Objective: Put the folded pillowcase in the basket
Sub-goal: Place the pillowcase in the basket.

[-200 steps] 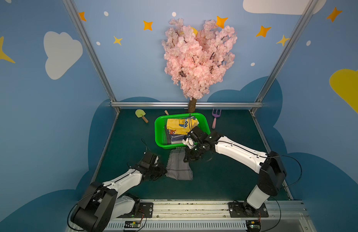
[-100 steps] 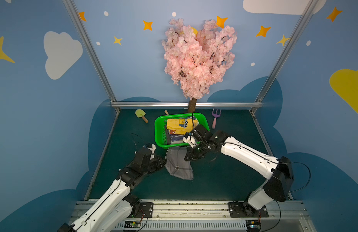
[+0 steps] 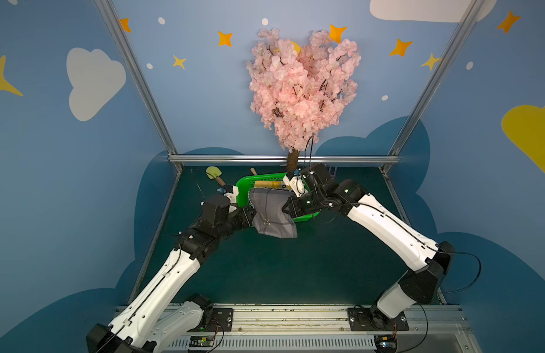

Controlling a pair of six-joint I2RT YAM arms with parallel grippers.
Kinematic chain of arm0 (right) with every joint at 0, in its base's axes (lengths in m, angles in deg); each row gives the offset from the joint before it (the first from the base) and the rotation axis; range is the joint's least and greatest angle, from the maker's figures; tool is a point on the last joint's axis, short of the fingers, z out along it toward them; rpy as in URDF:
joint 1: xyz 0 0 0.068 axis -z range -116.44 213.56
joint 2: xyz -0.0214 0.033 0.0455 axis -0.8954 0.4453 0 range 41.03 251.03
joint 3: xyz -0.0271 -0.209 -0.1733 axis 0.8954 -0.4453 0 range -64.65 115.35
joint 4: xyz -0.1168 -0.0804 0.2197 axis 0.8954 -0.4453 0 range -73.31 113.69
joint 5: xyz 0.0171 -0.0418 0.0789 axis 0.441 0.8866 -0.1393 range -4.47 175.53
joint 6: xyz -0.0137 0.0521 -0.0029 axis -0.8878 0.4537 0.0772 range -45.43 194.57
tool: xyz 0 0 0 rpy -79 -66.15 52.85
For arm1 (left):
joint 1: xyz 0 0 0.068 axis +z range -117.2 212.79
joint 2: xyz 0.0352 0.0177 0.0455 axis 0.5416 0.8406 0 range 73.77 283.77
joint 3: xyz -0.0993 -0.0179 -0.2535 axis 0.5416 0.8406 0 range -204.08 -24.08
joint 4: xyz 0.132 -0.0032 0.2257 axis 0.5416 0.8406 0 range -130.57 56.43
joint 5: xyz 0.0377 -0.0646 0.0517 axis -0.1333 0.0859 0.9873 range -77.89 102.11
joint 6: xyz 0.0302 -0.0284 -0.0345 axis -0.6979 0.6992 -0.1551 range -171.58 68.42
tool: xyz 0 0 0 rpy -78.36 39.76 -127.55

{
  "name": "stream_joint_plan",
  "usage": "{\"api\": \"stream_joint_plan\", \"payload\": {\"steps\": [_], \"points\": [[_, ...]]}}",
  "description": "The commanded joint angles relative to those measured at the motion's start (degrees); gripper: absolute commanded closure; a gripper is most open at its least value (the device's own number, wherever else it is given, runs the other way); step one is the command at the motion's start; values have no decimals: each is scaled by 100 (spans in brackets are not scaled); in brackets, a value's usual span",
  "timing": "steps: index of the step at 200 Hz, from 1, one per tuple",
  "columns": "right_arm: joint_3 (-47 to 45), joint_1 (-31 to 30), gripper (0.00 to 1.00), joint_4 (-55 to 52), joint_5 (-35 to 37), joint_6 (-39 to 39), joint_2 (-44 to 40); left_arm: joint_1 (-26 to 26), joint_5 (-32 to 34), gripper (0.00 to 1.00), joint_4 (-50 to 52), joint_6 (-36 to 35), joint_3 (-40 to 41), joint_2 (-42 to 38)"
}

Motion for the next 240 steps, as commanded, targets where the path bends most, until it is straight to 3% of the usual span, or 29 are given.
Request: {"api": "stream_joint_plan", "payload": {"steps": [1,111,200,206,215,226,231,240], "points": [[361,301,100,241,-62,-310,302,106,-75,97,-436,-341,-350,395],[1757,1576,100,552,-790,-620,2275,594,-195,97,-1906,-325,-538,2704],[1928,1880,100,575,-1057,-274,3704,749,-227,97,-2205,-491,-480,4043],[1933,1909,98,575,-1108,-227,3770,761,-278,91,-2210,-502,-466,4129],[1916,1957,76,577,-1189,-169,3828,787,-321,73,-2231,-512,-422,4233],[1881,1997,46,570,-1154,-157,3843,822,-359,30,-2275,-505,-348,4302],[1858,2022,34,573,-1092,-150,3825,838,-351,19,-2295,-487,-322,4301],[1813,2049,21,575,-974,-159,3773,879,-332,1,-2324,-474,-271,4272]]}}
